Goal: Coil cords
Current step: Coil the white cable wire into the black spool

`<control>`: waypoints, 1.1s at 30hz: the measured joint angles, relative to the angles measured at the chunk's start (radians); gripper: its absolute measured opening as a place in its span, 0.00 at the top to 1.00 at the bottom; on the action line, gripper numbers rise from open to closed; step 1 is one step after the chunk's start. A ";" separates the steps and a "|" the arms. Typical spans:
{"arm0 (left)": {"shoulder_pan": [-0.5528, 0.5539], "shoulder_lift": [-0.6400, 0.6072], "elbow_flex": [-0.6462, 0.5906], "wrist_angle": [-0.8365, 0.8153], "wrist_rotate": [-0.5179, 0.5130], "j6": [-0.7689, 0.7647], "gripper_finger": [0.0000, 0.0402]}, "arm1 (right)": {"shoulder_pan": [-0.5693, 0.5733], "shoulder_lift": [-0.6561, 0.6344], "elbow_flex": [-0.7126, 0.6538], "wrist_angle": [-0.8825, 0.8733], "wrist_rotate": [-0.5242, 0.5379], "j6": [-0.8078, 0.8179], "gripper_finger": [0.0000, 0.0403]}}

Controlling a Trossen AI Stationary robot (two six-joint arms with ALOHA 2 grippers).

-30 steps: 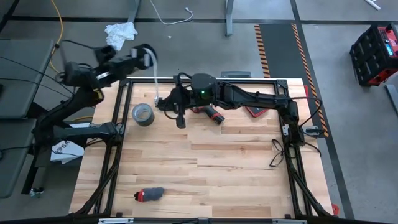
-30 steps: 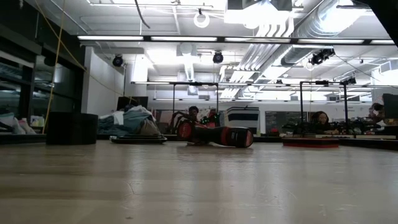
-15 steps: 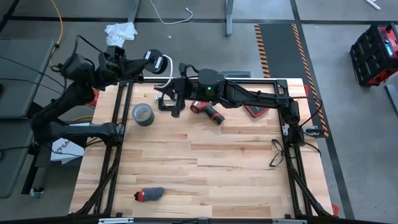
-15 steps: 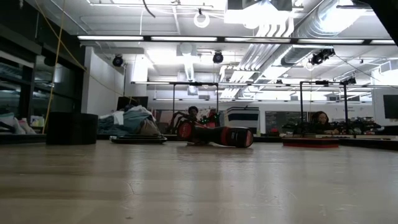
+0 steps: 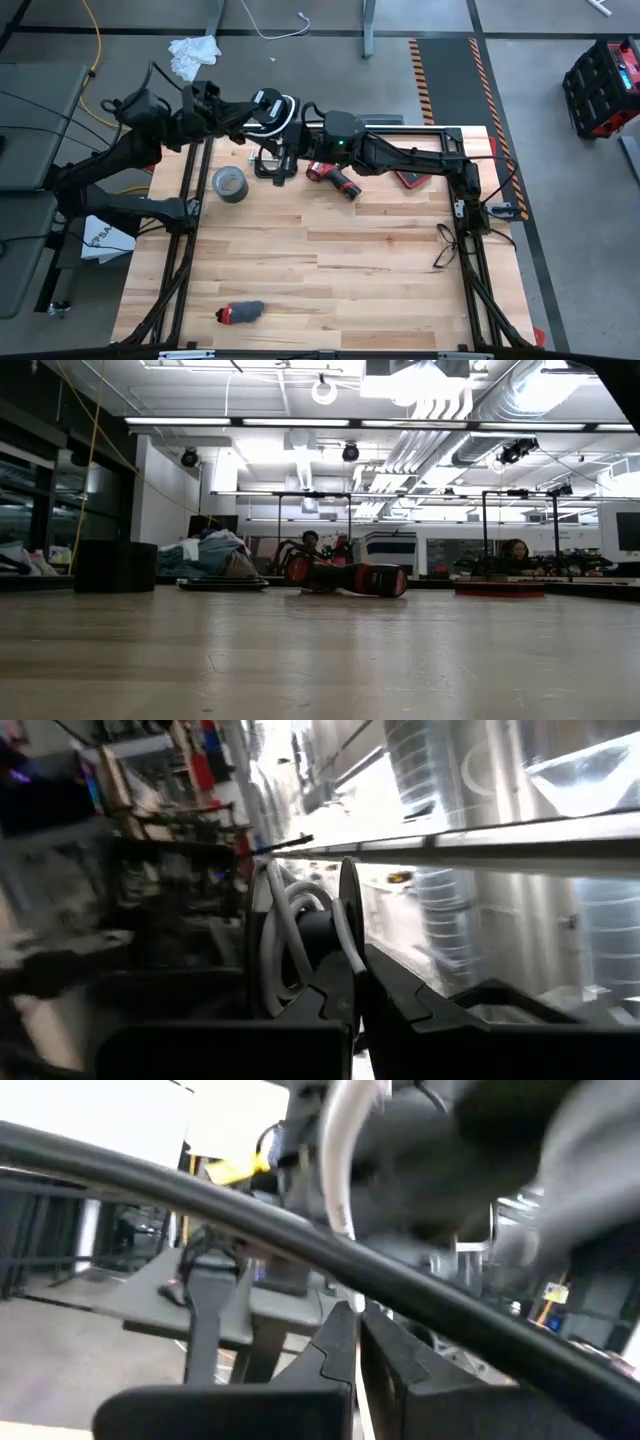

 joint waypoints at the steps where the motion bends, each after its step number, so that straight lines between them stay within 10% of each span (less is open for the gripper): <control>1: -0.005 0.003 0.001 0.013 0.000 -0.025 1.00 | 0.000 0.006 0.000 0.007 0.010 -0.001 1.00; 33: -0.218 -0.159 0.010 -0.404 -0.012 -0.163 1.00 | -0.084 0.008 -0.001 -0.062 0.045 -0.134 1.00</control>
